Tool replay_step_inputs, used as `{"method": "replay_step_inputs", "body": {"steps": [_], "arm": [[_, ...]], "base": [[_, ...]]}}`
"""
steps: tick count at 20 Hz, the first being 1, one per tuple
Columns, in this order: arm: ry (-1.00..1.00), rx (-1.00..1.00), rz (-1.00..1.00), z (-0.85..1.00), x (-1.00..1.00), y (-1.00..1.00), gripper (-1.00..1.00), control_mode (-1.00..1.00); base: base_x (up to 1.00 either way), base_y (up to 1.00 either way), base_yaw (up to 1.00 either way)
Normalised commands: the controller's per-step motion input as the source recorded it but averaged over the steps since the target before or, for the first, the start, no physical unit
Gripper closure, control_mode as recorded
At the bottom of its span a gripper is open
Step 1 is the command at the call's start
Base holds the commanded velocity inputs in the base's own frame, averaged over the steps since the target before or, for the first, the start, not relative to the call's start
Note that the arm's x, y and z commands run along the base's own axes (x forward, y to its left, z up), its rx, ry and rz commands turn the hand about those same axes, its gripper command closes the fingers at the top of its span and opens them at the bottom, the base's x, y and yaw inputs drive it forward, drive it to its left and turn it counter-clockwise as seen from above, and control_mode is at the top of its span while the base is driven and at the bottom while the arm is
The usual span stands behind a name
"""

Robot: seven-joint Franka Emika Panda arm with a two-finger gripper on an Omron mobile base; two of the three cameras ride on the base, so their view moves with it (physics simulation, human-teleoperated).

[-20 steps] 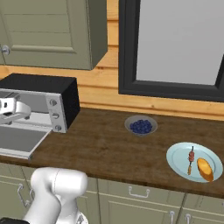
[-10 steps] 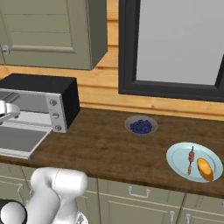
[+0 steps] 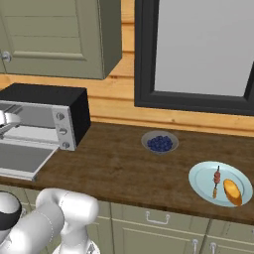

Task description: Pick up the kebab skewer and baguette bread, and place them inside the toaster oven. Close the toaster oven door and start by setting the timer.

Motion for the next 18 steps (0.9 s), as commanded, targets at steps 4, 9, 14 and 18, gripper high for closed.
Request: {"method": "replay_step_inputs", "body": {"steps": [4, 9, 14, 18], "arm": [[-0.13, 0.0, 0.0, -0.35, 0.04, 0.09, -1.0, -1.0], [-0.1, 0.01, 0.0, -0.16, 0.26, 0.0, -1.0, -1.0], [-0.07, 0.0, -0.01, -0.14, 0.34, 0.0, -1.0, -1.0], [0.0, 0.0, -0.03, -0.08, 0.55, 0.08, -1.0, -1.0]], "base": [[0.0, 0.0, 0.0], [0.0, 0.0, 0.0], [0.0, 0.0, 0.0], [0.0, 0.0, 0.0]]}}
